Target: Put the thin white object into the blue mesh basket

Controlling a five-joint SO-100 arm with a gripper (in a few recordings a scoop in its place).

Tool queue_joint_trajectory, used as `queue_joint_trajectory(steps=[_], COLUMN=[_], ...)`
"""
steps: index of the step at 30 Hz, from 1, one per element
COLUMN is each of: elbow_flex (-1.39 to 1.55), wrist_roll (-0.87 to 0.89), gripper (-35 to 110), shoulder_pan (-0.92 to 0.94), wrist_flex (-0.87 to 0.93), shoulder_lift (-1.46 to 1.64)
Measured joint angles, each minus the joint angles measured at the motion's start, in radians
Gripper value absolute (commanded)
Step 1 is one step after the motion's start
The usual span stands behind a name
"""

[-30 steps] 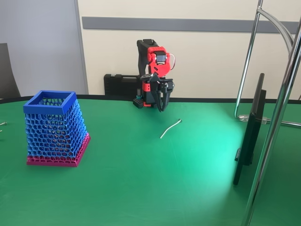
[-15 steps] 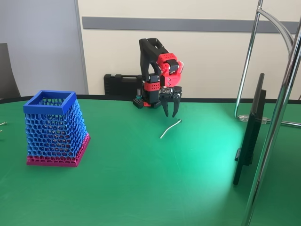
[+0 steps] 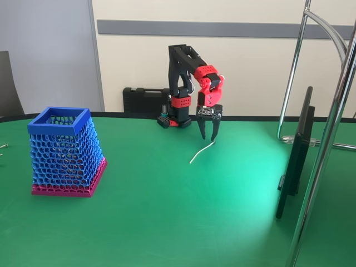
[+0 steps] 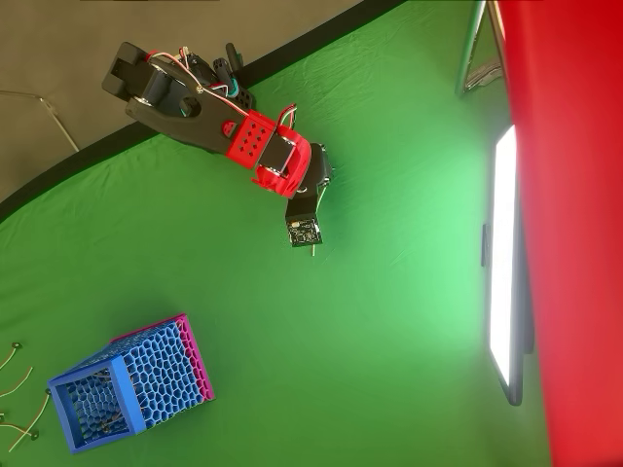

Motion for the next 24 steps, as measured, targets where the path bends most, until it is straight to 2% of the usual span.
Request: queue_joint_trajectory(steps=[24], elbow_flex=[-0.071], wrist_roll=[0.084], gripper=[16], shoulder_pan=[-0.058], wrist_flex=[-0.003], shoulder_lift=[-0.167])
